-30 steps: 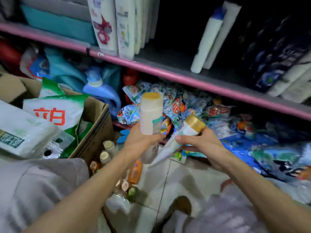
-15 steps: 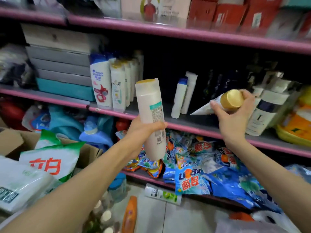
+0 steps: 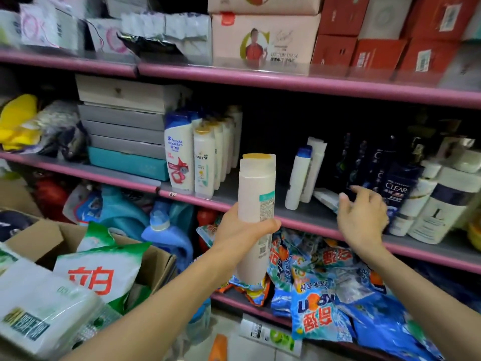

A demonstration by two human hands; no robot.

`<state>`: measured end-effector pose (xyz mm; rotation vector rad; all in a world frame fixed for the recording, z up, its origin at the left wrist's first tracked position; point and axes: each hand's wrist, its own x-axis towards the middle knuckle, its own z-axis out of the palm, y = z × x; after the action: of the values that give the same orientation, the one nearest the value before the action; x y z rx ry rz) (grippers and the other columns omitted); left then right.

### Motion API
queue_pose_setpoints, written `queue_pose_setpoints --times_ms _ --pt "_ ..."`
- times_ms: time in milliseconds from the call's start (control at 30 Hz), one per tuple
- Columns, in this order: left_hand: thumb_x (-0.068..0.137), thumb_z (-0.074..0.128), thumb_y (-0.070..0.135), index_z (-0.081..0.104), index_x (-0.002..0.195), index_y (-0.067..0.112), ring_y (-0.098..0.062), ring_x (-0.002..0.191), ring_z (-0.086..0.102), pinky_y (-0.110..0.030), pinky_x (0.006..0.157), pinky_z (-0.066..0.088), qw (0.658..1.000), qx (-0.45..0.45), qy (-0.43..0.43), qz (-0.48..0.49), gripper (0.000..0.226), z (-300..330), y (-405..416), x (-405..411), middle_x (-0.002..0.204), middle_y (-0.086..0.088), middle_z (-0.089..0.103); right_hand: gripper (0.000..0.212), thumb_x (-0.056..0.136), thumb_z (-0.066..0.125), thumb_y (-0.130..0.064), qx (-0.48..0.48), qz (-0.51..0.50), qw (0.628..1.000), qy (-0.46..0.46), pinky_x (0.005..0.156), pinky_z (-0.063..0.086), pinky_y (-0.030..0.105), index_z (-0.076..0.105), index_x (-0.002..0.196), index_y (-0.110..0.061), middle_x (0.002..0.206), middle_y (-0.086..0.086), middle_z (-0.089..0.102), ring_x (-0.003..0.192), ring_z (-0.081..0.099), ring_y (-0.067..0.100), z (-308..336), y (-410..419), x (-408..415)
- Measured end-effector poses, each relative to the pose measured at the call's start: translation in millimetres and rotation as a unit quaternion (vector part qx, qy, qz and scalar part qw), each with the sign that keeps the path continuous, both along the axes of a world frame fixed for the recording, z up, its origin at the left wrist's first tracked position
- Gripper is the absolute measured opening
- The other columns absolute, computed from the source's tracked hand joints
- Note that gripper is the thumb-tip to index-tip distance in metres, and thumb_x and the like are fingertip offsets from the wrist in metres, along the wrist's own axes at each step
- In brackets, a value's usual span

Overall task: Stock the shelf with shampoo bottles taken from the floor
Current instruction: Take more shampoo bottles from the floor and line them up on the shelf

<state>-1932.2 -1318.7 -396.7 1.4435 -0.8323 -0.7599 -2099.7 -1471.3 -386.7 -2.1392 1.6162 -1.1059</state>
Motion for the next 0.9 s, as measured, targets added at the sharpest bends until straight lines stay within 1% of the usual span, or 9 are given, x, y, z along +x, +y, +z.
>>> queue_pose_setpoints --times_ms 67,167,233,300,467,533,633,733,900 --pt "0.064 0.08 0.036 0.06 0.094 0.039 0.008 0.073 0.065 -0.009 0.054 0.043 1.0 0.0 -0.024 0.008 0.037 -1.0 -1.4 -7.8 0.084 0.021 0.069 0.034 0.098 0.042 -0.04 0.027 0.148 0.981 -0.121 0.099 0.039 0.036 0.05 0.126 -0.023 0.13 0.001 0.051 0.121 0.048 0.02 19.7 33.4 13.9" --pt "0.063 0.077 0.038 0.056 0.087 0.035 0.005 0.066 0.063 -0.011 0.05 0.042 0.993 0.019 -0.114 0.038 0.032 1.6 -5.6 -23.9 0.078 0.016 0.066 0.041 0.081 0.049 -0.067 0.15 0.297 0.902 -0.273 0.092 0.049 0.03 0.049 0.114 -0.043 0.116 -0.016 0.059 0.106 0.06 0.004 42.4 80.4 34.3" --pt "0.064 0.068 0.047 0.055 0.091 0.035 0.0 0.066 0.062 -0.019 0.051 0.044 0.983 0.036 -0.174 0.043 0.033 5.4 -6.6 -35.0 0.078 0.013 0.065 0.072 0.069 0.064 -0.069 0.152 0.309 0.904 -0.252 0.088 0.052 0.033 0.034 0.129 -0.043 0.122 -0.011 0.055 0.104 0.061 0.006 47.2 96.2 44.2" --pt "0.068 0.052 0.053 0.054 0.097 0.036 -0.003 0.068 0.061 -0.022 0.051 0.045 0.971 0.049 -0.229 0.042 0.034 7.6 -6.9 -41.8 0.077 0.013 0.064 0.084 0.072 0.073 -0.048 0.062 0.283 0.942 -0.169 0.089 0.051 0.042 0.016 0.133 -0.049 0.13 -0.002 0.047 0.107 0.057 0.019 47.0 103.5 51.2" --pt "0.06 0.059 0.052 0.051 0.1 0.039 0.0 0.071 0.062 -0.021 0.051 0.046 0.981 0.044 -0.191 -0.003 0.043 8.1 -4.4 -43.0 0.085 0.013 0.065 0.054 0.077 0.07 -0.026 -0.049 0.299 0.94 -0.16 0.073 0.053 0.042 0.031 0.107 -0.048 0.102 -0.016 0.051 0.085 0.058 0.013 44.7 91.7 54.8" --pt "0.059 0.073 0.048 0.05 0.106 0.044 0.001 0.081 0.065 -0.023 0.064 0.055 0.991 0.014 -0.088 -0.104 0.052 0.3 0.8 -39.0 0.095 0.015 0.066 0.046 0.078 0.07 -0.021 -0.033 0.33 0.919 -0.214 0.063 0.054 0.033 0.038 0.103 -0.043 0.093 -0.021 0.053 0.075 0.06 0.007 48.4 84.5 53.2" --pt "0.057 0.08 0.049 0.048 0.107 0.045 -0.002 0.092 0.064 -0.026 0.08 0.056 0.981 0.025 -0.028 -0.19 0.06 -14.7 13.7 -38.0 0.102 0.014 0.064 0.038 0.076 0.07 -0.021 0.069 0.377 0.863 -0.329 0.056 0.057 0.035 0.045 0.1 -0.037 0.094 -0.003 0.058 0.07 0.064 0.019 51.3 78.5 49.1" --pt "0.052 0.075 0.057 0.045 0.1 0.041 -0.006 0.087 0.063 -0.032 0.077 0.057 0.99 0.042 -0.09 -0.103 0.059 -24.0 17.2 -41.9 0.095 0.013 0.061 0.035 0.079 0.07 -0.02 0.072 0.377 0.858 -0.34 0.062 0.06 0.042 0.047 0.102 -0.034 0.102 0.003 0.058 0.079 0.066 0.028 48.1 78.1 50.2" --pt "0.048 0.066 0.054 0.037 0.092 0.035 -0.008 0.074 0.058 -0.021 0.051 0.042 0.983 0.054 -0.174 0.01 0.056 -23.5 16.4 -45.4 0.085 0.008 0.058 0.024 0.089 0.064 -0.017 -0.018 0.334 0.895 -0.294 0.071 0.055 0.043 0.049 0.1 -0.031 0.088 -0.013 0.058 0.078 0.062 0.014 45.0 80.3 59.1"
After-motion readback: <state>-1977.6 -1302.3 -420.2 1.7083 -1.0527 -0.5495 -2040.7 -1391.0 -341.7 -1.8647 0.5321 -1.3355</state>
